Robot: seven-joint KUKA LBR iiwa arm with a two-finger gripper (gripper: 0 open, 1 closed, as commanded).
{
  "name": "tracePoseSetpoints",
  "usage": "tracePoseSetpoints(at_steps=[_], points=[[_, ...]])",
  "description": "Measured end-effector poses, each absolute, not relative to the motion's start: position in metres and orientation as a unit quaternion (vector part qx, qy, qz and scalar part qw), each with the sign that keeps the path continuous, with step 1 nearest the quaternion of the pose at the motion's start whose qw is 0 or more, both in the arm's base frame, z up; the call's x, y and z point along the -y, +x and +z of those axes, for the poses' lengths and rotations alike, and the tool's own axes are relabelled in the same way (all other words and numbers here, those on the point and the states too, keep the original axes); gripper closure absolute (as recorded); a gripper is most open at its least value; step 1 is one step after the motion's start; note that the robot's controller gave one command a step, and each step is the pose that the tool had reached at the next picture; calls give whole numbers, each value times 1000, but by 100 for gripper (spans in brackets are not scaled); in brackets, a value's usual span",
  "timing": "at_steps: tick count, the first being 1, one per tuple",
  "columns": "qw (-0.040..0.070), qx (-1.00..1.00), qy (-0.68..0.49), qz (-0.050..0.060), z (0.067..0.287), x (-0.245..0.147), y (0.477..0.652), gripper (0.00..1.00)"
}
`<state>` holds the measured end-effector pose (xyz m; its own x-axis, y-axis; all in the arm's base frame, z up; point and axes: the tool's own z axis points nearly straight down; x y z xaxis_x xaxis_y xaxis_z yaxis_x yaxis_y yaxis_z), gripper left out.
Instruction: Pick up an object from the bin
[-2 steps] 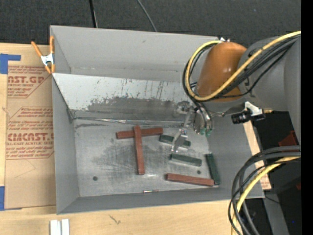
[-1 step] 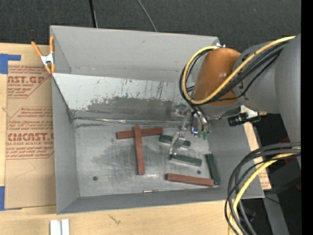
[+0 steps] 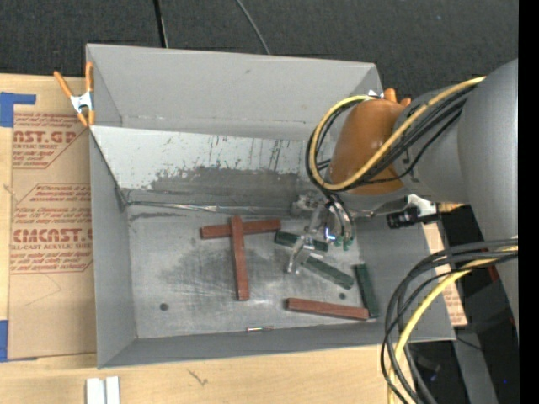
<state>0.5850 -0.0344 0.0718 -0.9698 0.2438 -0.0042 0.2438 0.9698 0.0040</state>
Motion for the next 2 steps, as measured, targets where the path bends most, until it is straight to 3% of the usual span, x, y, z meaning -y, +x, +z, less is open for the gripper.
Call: tracePoseSetpoints(at_steps=[1, 2], points=[[-2, -984, 180, 1, 74, 29, 587, 100], [-1, -984, 180, 1, 74, 29, 587, 100]])
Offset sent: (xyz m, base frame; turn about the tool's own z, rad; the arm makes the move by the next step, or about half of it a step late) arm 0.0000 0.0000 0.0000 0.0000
